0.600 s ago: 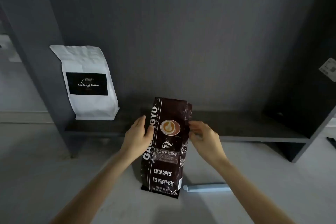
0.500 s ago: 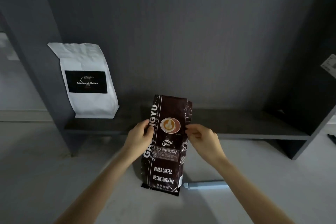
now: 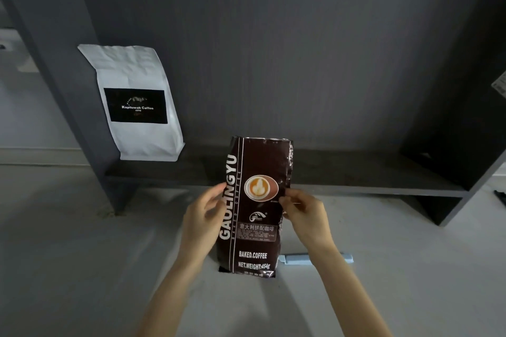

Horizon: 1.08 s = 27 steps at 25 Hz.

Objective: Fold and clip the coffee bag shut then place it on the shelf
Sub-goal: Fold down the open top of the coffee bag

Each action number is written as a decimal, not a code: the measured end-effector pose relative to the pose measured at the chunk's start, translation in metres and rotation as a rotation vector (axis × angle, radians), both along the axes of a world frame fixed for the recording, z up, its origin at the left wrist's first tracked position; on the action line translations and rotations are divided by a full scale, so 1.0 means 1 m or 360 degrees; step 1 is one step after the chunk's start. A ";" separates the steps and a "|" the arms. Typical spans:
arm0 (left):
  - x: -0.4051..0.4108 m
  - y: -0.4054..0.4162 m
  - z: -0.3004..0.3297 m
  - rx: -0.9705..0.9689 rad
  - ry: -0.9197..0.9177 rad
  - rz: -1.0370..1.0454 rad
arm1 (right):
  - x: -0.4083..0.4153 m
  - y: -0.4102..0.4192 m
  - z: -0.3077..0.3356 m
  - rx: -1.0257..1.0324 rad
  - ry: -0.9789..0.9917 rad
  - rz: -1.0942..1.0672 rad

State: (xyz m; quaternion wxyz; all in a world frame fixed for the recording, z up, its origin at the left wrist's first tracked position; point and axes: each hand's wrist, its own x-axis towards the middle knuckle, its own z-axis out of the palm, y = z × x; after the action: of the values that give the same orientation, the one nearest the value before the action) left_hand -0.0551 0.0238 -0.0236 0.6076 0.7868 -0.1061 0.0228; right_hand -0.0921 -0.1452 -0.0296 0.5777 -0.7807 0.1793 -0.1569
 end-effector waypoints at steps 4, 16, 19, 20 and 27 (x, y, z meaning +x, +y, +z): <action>-0.014 0.007 -0.003 -0.0189 0.0075 0.0140 | -0.010 0.008 0.002 0.0144 -0.0036 -0.0061; -0.026 -0.001 0.006 -0.0263 0.0104 -0.0143 | -0.030 0.002 0.002 0.0179 -0.0047 -0.0079; -0.026 0.002 0.002 -0.0296 0.0101 -0.0131 | -0.032 0.007 0.000 -0.0033 -0.0045 -0.0099; -0.026 0.004 0.000 -0.0304 0.0100 -0.0118 | -0.033 0.009 0.000 -0.0092 -0.0041 -0.0125; -0.023 0.006 -0.008 -0.0298 0.0086 -0.0097 | -0.032 0.009 0.004 0.0069 -0.0103 -0.0070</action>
State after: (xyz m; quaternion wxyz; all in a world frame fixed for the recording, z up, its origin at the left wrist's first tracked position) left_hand -0.0783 0.0297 -0.0317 0.6814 0.7234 -0.1111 -0.0071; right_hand -0.1241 -0.1363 -0.0256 0.5963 -0.7585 0.1810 -0.1908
